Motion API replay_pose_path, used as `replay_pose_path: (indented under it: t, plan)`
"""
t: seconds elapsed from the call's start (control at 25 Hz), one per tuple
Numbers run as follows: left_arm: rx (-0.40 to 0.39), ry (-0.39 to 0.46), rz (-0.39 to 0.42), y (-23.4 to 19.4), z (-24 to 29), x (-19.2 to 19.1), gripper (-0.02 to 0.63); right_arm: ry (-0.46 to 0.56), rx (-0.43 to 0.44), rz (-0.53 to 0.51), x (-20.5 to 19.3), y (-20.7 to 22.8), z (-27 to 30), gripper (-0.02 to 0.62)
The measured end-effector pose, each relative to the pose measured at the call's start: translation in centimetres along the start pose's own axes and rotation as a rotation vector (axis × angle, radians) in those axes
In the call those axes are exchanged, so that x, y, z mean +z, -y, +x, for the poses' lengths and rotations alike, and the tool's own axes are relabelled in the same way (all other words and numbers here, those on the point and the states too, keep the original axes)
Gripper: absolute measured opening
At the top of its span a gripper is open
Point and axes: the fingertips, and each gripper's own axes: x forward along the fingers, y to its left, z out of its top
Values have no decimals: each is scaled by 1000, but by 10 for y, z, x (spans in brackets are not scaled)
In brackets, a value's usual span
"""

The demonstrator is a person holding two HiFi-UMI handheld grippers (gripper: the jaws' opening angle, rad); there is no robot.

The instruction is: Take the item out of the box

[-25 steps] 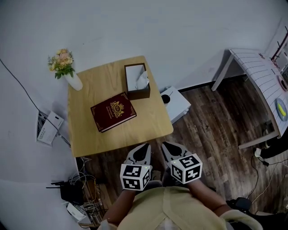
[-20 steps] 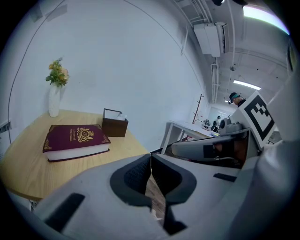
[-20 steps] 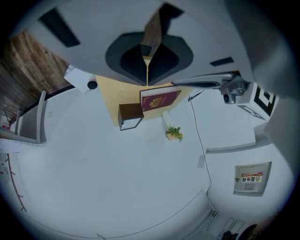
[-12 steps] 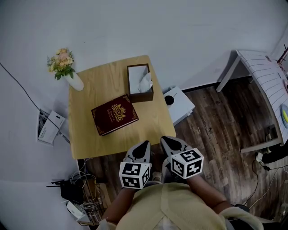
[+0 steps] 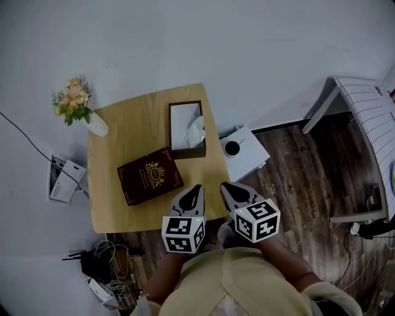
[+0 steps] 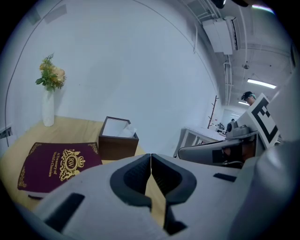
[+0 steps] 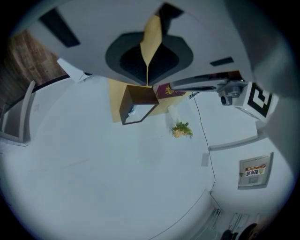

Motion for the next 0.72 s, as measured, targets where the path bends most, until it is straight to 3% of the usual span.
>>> replay_pose_path:
  t: [0.48,0.72]
  plan:
    - [105,-6,17,-20,56,38,23,-43,101,-27,41,33,41,31]
    - [115,-19,13,-26,77,51,22,-52,136,-50,59,44,56,31]
